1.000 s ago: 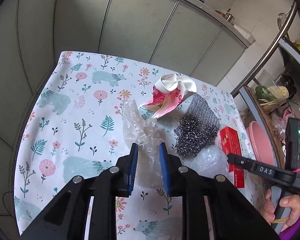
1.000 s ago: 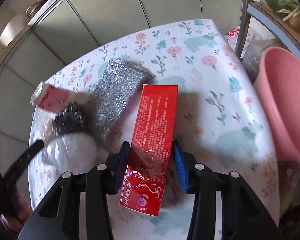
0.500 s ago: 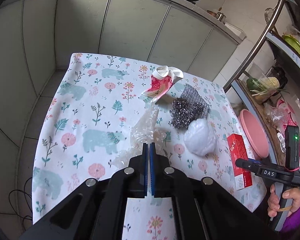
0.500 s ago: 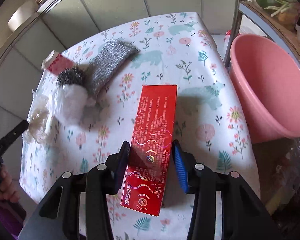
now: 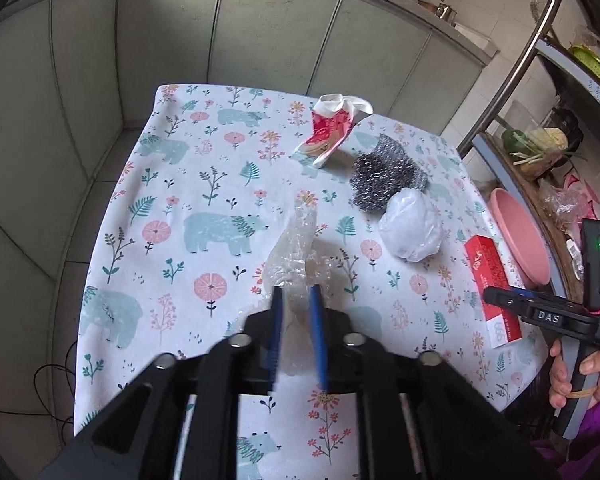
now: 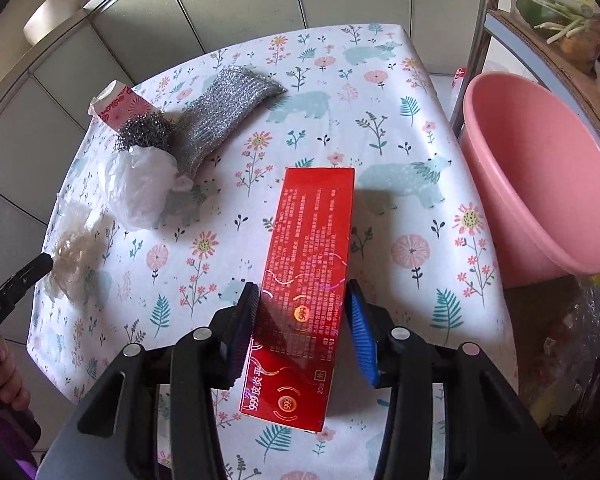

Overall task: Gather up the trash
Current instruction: 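Lift and carry the box and bubble wrap in both grippers over the pink bucket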

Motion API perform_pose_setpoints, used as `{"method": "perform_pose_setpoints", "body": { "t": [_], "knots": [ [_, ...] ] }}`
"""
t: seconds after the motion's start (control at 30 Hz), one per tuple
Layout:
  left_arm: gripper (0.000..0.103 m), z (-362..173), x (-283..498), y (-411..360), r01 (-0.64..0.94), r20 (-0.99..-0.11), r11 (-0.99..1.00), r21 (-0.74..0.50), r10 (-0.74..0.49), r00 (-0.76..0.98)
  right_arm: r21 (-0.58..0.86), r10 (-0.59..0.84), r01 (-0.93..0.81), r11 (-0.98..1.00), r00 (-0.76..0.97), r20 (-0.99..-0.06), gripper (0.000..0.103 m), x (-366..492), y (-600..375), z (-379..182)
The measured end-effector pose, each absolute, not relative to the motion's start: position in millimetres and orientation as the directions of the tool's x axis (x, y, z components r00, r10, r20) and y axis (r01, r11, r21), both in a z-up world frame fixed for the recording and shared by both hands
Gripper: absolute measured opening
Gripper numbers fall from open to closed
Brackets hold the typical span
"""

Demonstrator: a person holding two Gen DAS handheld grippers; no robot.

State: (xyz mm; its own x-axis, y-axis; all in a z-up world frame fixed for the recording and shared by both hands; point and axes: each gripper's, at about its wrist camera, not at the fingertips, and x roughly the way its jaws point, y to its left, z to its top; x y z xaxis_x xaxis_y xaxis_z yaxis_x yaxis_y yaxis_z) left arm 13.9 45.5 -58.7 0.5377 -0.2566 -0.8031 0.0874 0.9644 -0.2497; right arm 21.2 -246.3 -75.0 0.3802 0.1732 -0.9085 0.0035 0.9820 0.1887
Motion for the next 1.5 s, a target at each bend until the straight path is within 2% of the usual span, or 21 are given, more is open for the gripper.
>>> {"method": "perform_pose_setpoints", "body": {
  "t": [0.17, 0.23, 0.67, 1.3, 1.4, 1.5],
  "knots": [
    [0.025, -61.7, 13.1, 40.8, 0.095, -0.816, 0.969, -0.228, -0.244, 0.523, 0.200, 0.187, -0.006, 0.980, 0.374, -0.908, 0.046, 15.7, -249.6, -73.9],
    [0.030, -61.8, 12.8, 39.9, 0.093, -0.821, 0.970, -0.225, -0.240, 0.518, 0.205, 0.193, -0.008, 0.979, 0.372, -0.908, 0.046, 14.5, -250.8, -73.0],
    [0.033, -66.2, 11.7, 37.5, 0.085, -0.840, 0.981, -0.177, -0.196, 0.506, 0.224, 0.215, -0.020, 0.974, 0.383, -0.898, 0.046, 8.5, -255.4, -71.8],
    [0.040, -70.9, 17.1, 32.5, 0.047, -0.858, 0.994, -0.099, -0.109, 0.502, 0.314, 0.308, -0.068, 0.947, 0.471, -0.827, 0.042, -9.9, -271.9, -61.5],
    [0.039, -73.0, 18.3, 31.1, 0.040, -0.853, 0.997, -0.070, -0.080, 0.516, 0.324, 0.317, -0.071, 0.944, 0.478, -0.819, 0.042, -11.1, -273.8, -61.0],
    [0.031, -71.3, 15.8, 31.6, 0.035, -0.850, 0.997, -0.066, -0.074, 0.522, 0.339, 0.332, -0.079, 0.938, 0.492, -0.805, 0.042, -15.3, -278.5, -58.7]
  ]
}}
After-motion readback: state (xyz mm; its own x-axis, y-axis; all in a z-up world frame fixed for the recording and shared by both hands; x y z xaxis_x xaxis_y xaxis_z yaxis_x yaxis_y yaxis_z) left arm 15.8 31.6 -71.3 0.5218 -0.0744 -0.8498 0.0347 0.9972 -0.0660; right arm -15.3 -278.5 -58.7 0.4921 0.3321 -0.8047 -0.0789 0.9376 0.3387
